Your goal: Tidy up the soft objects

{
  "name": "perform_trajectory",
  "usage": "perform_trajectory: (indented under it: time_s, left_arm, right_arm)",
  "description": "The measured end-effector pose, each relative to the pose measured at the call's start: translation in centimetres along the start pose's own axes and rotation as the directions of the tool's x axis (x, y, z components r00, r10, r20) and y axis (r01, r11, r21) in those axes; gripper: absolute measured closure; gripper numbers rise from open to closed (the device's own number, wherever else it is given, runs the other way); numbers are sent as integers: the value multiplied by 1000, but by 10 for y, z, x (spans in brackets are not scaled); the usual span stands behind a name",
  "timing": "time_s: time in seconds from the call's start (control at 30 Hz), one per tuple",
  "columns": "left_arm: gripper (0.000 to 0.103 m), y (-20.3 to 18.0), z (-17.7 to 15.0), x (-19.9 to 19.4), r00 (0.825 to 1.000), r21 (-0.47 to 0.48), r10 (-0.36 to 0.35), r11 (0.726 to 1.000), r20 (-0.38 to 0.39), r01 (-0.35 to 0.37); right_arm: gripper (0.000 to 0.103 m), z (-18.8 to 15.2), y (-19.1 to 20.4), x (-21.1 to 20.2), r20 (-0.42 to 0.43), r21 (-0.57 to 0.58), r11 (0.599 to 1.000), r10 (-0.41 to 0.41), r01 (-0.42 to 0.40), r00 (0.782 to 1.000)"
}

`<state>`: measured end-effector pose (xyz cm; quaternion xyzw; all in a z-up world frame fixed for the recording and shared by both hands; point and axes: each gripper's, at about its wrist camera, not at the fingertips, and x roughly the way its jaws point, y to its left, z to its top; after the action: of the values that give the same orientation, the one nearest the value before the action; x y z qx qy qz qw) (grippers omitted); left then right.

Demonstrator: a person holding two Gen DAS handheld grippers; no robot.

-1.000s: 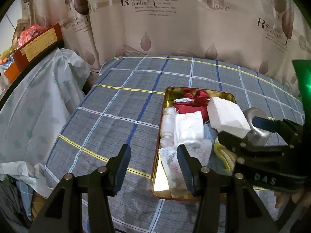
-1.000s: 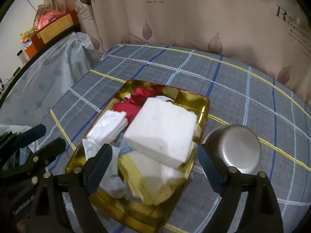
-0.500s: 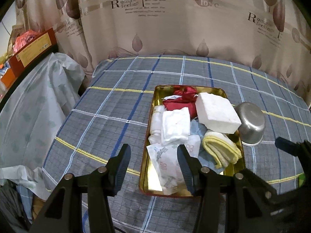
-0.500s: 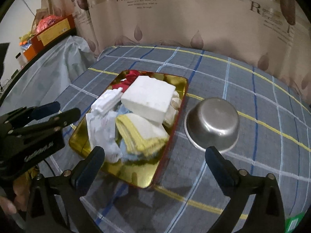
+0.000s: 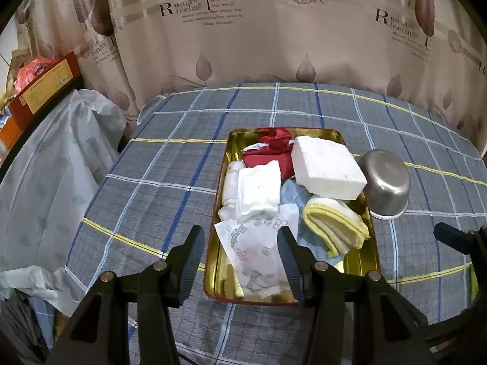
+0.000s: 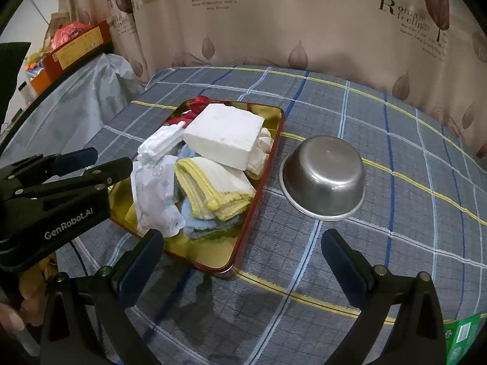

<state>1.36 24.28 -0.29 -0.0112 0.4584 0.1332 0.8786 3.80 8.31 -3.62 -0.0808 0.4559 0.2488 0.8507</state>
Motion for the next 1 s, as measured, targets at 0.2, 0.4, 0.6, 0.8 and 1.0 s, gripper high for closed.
perform_trajectory:
  time_s: [0.2,0.4,0.6,0.8,1.0]
  left_arm:
    - [52,-2,-1,2,1000,9,-2,1000,-6,2]
    - [52,-4,-1,2,1000,14,-2,1000,-9,2]
    - [52,-6,-2,1,1000,19,-4,1000,-7,5]
    - [52,-6,-2,1,1000,19,-5,1000,-7,5]
    - [52,-6,-2,2,1000,18,-4,1000,-6,5]
  right_arm:
    - [0,-1,3,4,-12,-10,1000,2,-2,1000]
    - [0,-2,3,4,-14,-12,1000,0,0,1000]
    - [0,-2,3,5,-15,-12,1000,-3,3,1000]
    - [0,-2,3,5,-16,-13,1000,-1,0,1000]
    - [0,-3,3,5,-21,-16,1000,1,-1,1000]
